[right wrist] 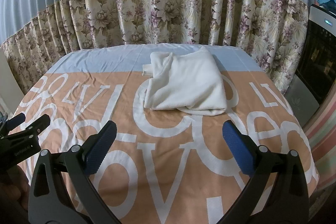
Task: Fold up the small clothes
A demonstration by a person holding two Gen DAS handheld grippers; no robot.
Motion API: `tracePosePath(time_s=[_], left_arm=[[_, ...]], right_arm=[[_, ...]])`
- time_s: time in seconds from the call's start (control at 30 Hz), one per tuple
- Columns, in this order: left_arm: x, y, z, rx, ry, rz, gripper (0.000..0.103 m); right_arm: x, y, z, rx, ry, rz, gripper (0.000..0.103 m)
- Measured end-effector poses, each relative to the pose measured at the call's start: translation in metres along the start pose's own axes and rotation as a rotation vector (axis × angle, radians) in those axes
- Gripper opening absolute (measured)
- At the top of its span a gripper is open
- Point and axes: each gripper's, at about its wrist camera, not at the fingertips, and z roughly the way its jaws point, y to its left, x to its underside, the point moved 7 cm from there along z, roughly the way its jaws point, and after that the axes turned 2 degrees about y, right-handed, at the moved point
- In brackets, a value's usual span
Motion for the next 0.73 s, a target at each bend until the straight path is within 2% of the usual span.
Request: tracePosePath(time_s=[0.73], left_arm=[[0.0020,0.0031,0.0002,0.013,0.009,-0.006,0.101]], right_arm=[[0.0063,0.0046,0.0027,-0.008,0.009,0.001,0.100]])
